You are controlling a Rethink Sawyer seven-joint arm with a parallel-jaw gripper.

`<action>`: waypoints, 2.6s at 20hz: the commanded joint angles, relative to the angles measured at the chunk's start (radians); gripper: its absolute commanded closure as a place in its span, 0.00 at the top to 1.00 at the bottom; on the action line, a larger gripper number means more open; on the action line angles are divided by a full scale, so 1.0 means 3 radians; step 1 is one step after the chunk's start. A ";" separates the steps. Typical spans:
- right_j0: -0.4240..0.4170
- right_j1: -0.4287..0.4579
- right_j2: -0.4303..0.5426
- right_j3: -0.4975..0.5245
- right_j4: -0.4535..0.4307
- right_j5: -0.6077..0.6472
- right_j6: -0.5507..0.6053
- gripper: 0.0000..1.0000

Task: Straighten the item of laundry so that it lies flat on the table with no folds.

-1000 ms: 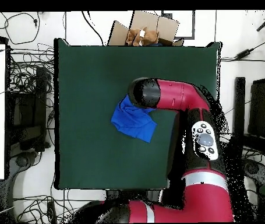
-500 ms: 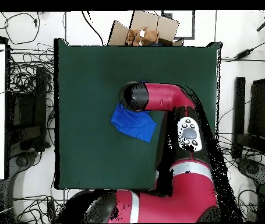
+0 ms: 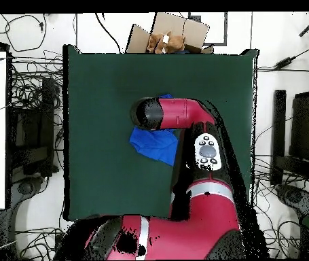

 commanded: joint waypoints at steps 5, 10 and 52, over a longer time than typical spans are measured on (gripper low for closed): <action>-0.0426 0.0256 0.0504 0.0333 -0.0015 -0.0447 0.0121 0.00; -0.0783 0.0268 0.0899 0.0521 -0.0018 -0.0508 -0.0048 0.00; -0.1230 0.0453 0.0637 0.0209 -0.0677 0.0138 -0.0731 0.00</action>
